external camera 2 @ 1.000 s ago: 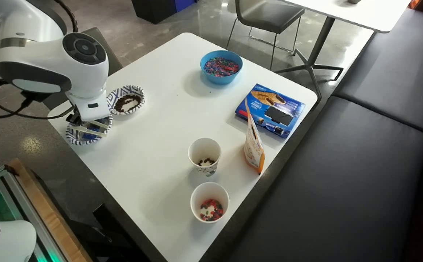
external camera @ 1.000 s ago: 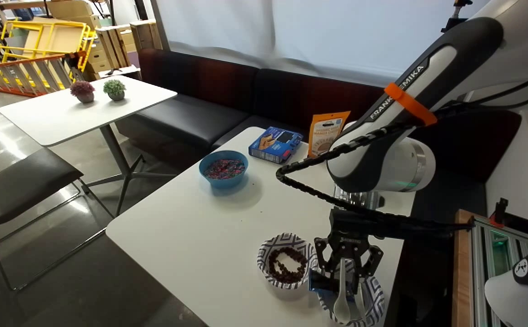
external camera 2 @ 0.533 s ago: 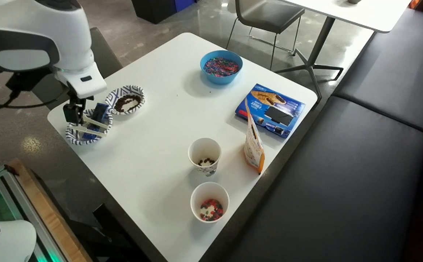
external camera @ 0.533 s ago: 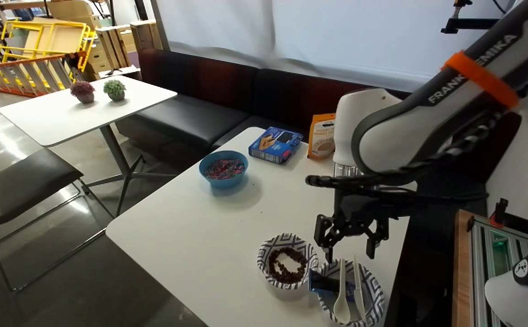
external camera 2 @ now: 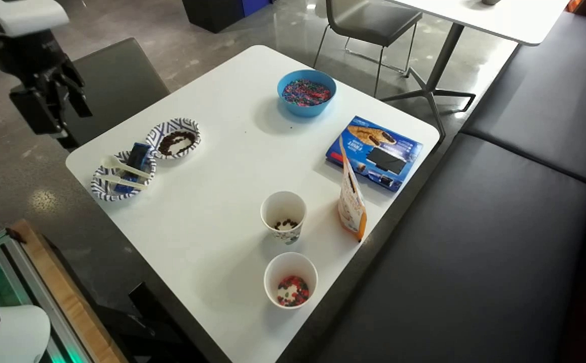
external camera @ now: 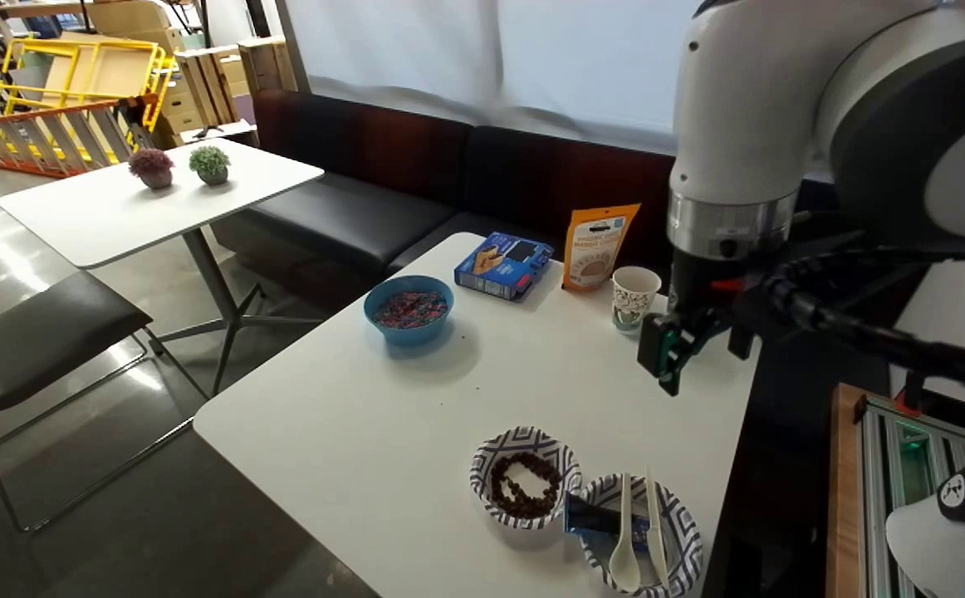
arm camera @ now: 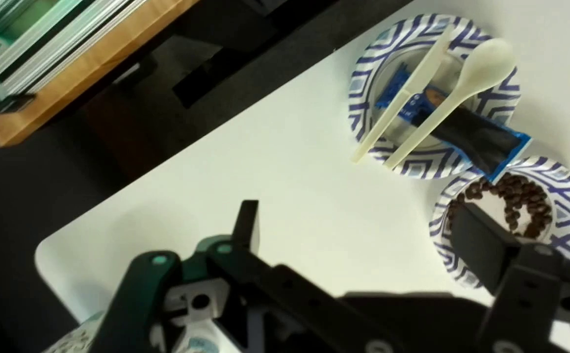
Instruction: Pick up the spoon, scoop some objects from the bowl and put them in the cup on the right
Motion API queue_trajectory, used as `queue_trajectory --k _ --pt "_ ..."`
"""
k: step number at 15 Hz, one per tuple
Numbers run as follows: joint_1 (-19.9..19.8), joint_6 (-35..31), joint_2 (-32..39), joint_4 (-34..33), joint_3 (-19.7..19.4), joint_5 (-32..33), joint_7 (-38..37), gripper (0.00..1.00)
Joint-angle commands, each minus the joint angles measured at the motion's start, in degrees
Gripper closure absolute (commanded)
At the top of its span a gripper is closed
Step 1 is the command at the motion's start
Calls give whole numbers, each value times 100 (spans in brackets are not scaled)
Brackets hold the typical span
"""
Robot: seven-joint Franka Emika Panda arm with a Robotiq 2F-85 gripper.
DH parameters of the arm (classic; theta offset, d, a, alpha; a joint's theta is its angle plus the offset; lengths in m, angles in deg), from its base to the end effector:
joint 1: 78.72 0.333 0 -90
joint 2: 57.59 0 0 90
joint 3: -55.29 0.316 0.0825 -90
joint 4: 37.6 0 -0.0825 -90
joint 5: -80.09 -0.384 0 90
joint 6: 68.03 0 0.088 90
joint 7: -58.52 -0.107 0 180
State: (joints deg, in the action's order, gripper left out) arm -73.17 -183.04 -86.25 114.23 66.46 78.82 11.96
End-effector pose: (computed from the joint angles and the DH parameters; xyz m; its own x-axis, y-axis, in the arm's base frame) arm 0.3452 0.1016 0.3872 0.8431 -0.5356 -0.0480 -0.5229 -0.8374 0.1590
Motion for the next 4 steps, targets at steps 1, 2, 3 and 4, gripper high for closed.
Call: queue_trajectory --k 1,2,3,4 --pt "-113 158 -298 -13 100 156 105 0" --pt "-153 263 -572 -10 114 273 174 0" --pt "-181 311 -761 5 120 322 233 0" --pt "-193 317 -887 34 127 343 261 0"
